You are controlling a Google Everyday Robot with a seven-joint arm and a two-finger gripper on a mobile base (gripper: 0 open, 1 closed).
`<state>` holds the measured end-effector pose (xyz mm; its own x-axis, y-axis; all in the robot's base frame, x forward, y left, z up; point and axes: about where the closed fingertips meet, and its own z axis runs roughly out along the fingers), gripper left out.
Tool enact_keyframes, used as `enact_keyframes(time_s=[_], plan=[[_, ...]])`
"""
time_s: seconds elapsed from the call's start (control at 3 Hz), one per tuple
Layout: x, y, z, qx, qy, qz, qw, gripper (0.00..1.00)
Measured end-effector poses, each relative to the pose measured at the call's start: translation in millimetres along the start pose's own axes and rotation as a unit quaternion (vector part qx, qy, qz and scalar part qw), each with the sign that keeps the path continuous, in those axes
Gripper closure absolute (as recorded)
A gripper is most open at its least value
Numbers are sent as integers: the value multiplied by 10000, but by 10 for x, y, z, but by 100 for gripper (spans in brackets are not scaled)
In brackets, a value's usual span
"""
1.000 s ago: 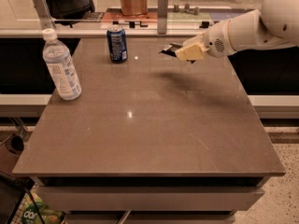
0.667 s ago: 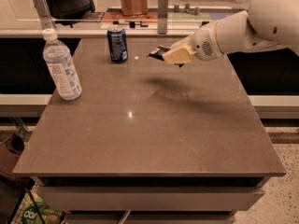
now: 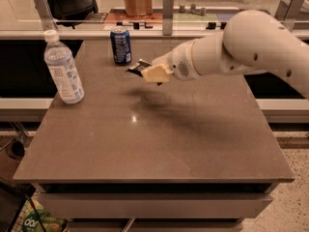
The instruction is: Move rxbar chocolate near blue plastic bottle
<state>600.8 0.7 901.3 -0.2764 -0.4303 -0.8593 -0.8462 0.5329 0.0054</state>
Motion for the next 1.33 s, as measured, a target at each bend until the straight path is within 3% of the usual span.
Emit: enact_keyframes(time_s=[0.67, 1.33], plan=[[26, 822, 329, -232, -194, 14, 9995, 100], [29, 1421, 737, -575, -188, -125, 9981, 100]])
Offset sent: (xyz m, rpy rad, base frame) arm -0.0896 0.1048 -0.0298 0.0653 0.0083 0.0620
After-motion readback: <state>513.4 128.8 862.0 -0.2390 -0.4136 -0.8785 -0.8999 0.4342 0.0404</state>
